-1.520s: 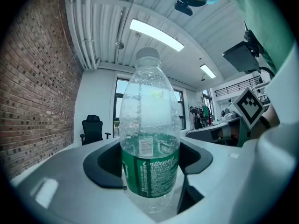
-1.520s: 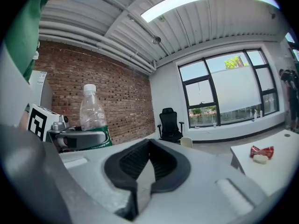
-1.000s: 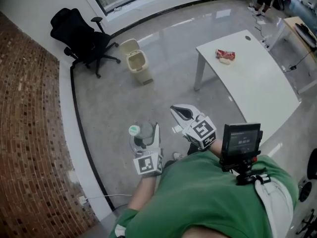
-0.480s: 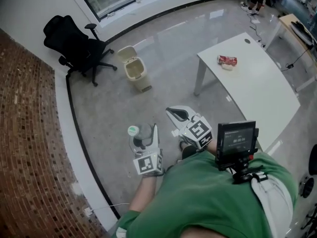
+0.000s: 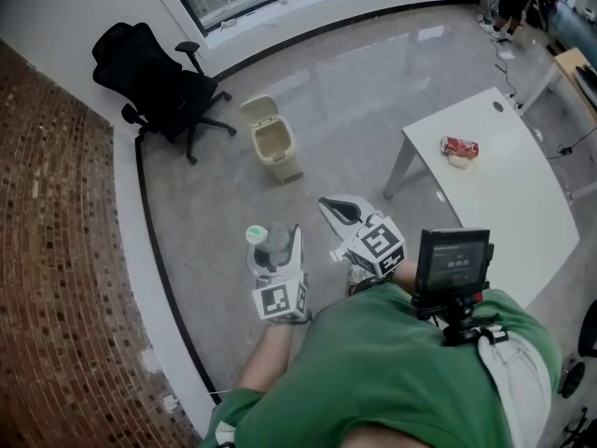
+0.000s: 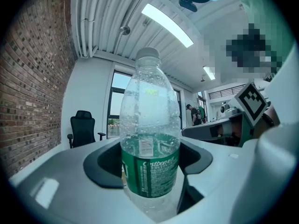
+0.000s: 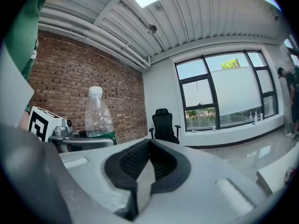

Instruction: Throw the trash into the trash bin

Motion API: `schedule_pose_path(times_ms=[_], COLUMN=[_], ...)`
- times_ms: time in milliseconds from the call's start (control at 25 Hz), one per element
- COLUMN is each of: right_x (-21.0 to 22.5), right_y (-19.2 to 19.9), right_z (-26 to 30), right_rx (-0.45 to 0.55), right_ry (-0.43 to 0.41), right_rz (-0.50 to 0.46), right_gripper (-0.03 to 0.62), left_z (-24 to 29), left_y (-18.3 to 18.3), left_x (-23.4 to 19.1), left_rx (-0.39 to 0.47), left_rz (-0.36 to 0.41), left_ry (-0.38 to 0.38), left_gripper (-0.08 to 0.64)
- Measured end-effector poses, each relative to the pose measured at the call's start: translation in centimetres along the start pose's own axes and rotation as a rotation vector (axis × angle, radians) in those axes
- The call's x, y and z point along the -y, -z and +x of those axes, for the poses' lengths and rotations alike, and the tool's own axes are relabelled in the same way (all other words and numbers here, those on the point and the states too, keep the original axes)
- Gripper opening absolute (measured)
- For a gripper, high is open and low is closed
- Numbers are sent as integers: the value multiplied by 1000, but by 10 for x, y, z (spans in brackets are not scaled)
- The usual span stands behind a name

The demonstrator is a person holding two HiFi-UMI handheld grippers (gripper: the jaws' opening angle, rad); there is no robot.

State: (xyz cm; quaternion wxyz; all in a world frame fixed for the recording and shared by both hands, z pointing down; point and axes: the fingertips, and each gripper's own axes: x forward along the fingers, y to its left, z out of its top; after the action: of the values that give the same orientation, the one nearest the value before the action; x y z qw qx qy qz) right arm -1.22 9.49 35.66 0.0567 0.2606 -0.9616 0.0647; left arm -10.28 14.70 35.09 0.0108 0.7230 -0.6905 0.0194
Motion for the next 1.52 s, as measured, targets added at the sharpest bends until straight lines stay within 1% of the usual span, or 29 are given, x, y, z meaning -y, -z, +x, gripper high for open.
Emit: schedule_pose_path(times_ms=[320,520,640,760,960,1160,1280,1520], right_x=[46,59,67,75,83,88,88,91], right_y=[6,13,13,11,3,-4,-4,2], right_z=[44,64,85,111,161,213,239,266], right_rx=[-33,-63,-76,-85,-91,-104,-113,-138], right_ry=[-5,16,36,66,109,147,163,201], right_rz=[14,39,50,56,68,70,66,73], right_gripper=[3,3,3,3,3,3,3,3], left_z=[59,87,107,129,163,193,207,229], left_y=[9,16,20,22,29,27,35,47], left_x=[-23,-41,-57,-76,-121,-167,-192,-213], left_rx=[-11,-27,-27,-45,-60,-67,-80,-105], left_rz=[-9,-19,-23,-32,-35,-43,-36,-41], left_ry=[-34,-22,1,34,69,116,121,165], left_gripper=[333,333,333,333,333,333,333,333])
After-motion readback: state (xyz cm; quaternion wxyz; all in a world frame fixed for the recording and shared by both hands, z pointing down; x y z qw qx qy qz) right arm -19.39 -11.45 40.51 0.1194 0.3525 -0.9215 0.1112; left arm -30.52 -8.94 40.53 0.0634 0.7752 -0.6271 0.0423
